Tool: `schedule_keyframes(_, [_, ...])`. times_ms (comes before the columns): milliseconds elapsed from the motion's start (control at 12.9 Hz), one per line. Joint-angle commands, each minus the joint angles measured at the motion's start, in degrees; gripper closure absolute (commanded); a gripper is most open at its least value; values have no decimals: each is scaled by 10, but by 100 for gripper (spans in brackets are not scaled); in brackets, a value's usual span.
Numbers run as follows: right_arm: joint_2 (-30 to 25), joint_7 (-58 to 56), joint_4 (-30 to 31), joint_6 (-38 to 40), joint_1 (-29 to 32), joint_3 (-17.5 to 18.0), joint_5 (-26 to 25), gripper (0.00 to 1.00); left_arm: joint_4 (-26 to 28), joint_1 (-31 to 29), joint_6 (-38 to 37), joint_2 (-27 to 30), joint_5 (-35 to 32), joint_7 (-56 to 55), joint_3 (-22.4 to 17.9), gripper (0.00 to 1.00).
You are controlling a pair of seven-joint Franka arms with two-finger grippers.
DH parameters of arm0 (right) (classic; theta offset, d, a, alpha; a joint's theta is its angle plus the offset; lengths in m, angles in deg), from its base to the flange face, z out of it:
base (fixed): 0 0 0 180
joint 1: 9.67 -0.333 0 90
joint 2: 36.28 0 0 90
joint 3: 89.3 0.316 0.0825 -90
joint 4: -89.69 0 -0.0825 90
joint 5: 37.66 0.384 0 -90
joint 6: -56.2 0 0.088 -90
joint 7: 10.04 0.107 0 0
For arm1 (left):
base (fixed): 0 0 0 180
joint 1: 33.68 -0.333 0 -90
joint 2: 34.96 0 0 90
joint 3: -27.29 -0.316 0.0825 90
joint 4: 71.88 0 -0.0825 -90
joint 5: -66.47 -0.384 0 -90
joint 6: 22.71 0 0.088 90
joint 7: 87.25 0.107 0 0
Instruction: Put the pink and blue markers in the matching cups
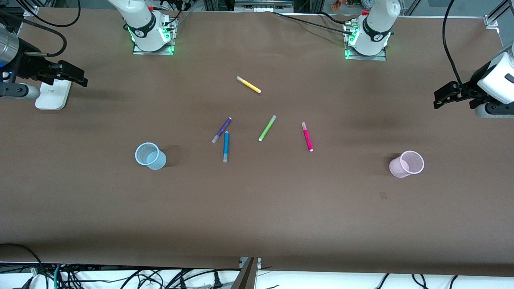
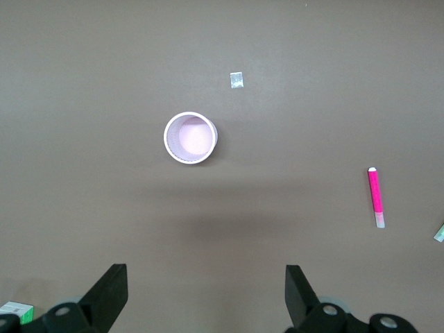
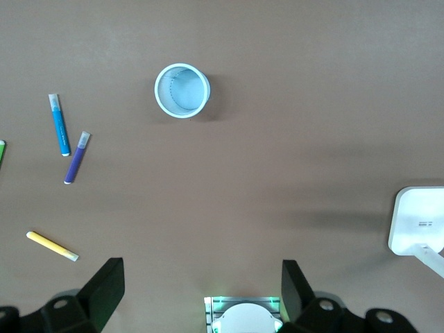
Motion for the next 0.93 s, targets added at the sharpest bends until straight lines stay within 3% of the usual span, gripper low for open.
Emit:
schedule_keyframes(0, [9,-3,-16,8,-1,1,2,0,-21,2,-15,-9,2,8,-2,0])
schedule_keyframes(852, [34,2,-17,-3,-5,1,3,0,-21,2,-16,-9,8,5,-2,0])
